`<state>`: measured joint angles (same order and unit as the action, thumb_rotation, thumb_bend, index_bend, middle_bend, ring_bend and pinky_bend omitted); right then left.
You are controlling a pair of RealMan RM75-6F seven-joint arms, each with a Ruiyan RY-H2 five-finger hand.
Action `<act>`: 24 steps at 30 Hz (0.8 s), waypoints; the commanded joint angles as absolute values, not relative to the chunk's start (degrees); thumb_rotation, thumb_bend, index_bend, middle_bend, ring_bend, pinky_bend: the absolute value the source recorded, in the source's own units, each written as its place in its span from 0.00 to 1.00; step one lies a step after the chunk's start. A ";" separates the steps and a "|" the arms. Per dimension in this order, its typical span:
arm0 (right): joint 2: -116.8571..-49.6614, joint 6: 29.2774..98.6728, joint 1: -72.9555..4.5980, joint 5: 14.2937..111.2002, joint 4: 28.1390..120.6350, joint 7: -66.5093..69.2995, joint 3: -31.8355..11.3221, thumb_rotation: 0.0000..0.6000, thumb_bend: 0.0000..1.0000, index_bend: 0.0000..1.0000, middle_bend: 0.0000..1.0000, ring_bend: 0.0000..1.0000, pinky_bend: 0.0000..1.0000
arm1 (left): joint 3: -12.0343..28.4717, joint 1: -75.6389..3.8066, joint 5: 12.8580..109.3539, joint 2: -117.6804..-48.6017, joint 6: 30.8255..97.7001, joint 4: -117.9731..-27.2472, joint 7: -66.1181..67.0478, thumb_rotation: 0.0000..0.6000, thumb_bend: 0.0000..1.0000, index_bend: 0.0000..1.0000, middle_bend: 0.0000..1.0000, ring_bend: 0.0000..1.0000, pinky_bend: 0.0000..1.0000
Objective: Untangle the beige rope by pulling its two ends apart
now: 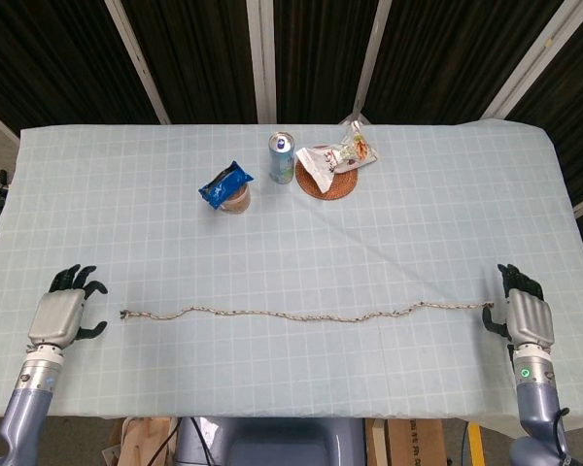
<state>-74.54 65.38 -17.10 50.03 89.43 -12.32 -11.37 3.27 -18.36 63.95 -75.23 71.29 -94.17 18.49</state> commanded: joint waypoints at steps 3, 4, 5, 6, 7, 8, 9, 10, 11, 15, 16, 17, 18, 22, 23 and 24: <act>-73.22 67.01 -16.80 50.18 91.08 -12.93 -11.92 1.00 0.47 0.00 0.00 0.00 0.00 | 3.66 -17.37 65.10 -72.83 72.73 -96.47 17.11 1.00 0.24 0.28 0.03 0.00 0.00; -73.01 67.53 -16.66 50.47 91.29 -12.90 -11.99 1.00 0.46 0.00 0.00 0.00 0.00 | 3.72 -17.12 65.50 -72.33 73.08 -96.93 16.54 1.00 0.24 0.27 0.03 0.00 0.00; -72.80 68.09 -16.52 50.80 91.44 -12.92 -12.04 1.00 0.43 0.00 0.00 0.00 0.00 | 3.77 -16.86 65.99 -71.83 73.50 -97.33 15.94 1.00 0.24 0.26 0.03 0.00 0.00; -72.64 68.87 -16.38 51.10 91.39 -13.14 -12.13 1.00 0.40 0.00 0.00 0.00 0.00 | 3.81 -16.55 66.58 -71.31 74.02 -97.74 15.24 1.00 0.24 0.26 0.02 0.00 0.00; -72.60 69.80 -16.21 51.54 91.35 -13.20 -12.27 1.00 0.39 0.00 0.00 0.00 0.00 | 3.72 -16.13 67.40 -70.57 74.55 -98.26 14.38 1.00 0.24 0.25 0.02 0.00 0.00; -72.64 70.41 -16.05 51.77 91.35 -13.10 -12.40 1.00 0.35 0.00 0.00 0.00 0.00 | 3.62 -15.84 67.99 -70.10 74.87 -98.58 13.76 1.00 0.24 0.25 0.02 0.00 0.00; -72.66 70.84 -15.95 51.89 91.37 -13.16 -12.46 1.00 0.32 0.00 0.00 0.00 0.00 | 3.51 -15.55 68.60 -69.69 75.20 -98.80 13.16 1.00 0.24 0.25 0.02 0.00 0.00; -72.62 71.17 -15.91 52.03 91.38 -13.56 -12.38 1.00 0.31 0.00 0.00 0.00 0.00 | 3.35 -15.29 69.24 -69.31 75.49 -98.94 12.65 1.00 0.24 0.25 0.02 0.00 0.00; -72.53 71.41 -15.94 52.37 91.33 -14.27 -12.12 1.00 0.30 0.00 0.00 0.00 0.00 | 3.14 -15.06 69.89 -68.95 75.73 -98.99 12.32 1.00 0.23 0.25 0.02 0.00 0.00; -72.40 73.02 -15.73 54.77 91.73 -16.02 -11.07 1.00 0.30 0.00 0.00 0.00 0.00 | 2.53 -14.11 72.61 -67.85 77.12 -99.16 10.97 1.00 0.22 0.24 0.02 0.00 0.00; -72.27 73.32 -15.52 55.27 92.13 -15.65 -10.99 1.00 0.30 0.00 0.00 0.00 0.00 | 2.46 -13.86 73.17 -67.65 77.52 -99.28 10.56 1.00 0.22 0.23 0.01 0.00 0.00; -72.05 73.66 -15.30 55.99 92.51 -15.35 -10.83 1.00 0.30 0.00 0.00 0.00 0.00 | 2.38 -13.58 73.94 -67.51 78.09 -99.30 10.10 1.00 0.22 0.21 0.01 0.00 0.00; -71.69 74.24 -15.04 57.27 92.88 -14.98 -10.54 1.00 0.30 0.00 0.00 0.00 0.00 | 2.29 -13.20 75.12 -67.44 79.10 -99.13 9.64 1.00 0.22 0.18 0.00 0.00 0.00; -70.31 79.47 -12.85 66.95 93.17 -10.71 -8.59 1.00 0.30 0.00 0.00 0.00 0.00 | 0.89 -10.97 81.03 -67.31 84.04 -97.22 8.22 1.00 0.19 0.04 0.00 0.00 0.00; -69.89 80.90 -12.20 69.42 93.12 -9.58 -7.96 1.00 0.30 0.00 0.00 0.00 0.00 | 0.55 -10.44 82.25 -67.19 85.14 -96.75 8.05 1.00 0.18 0.01 0.00 0.00 0.00; -69.35 82.58 -11.43 72.09 92.99 -8.54 -7.18 1.00 0.30 0.00 0.00 0.00 0.00 | 0.15 -9.82 83.46 -67.01 86.31 -96.32 7.89 1.00 0.16 0.00 0.00 0.00 0.00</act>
<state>-70.95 77.61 -13.77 64.42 92.76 -12.35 -9.42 1.15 -11.30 81.01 -67.37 83.94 -97.50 8.67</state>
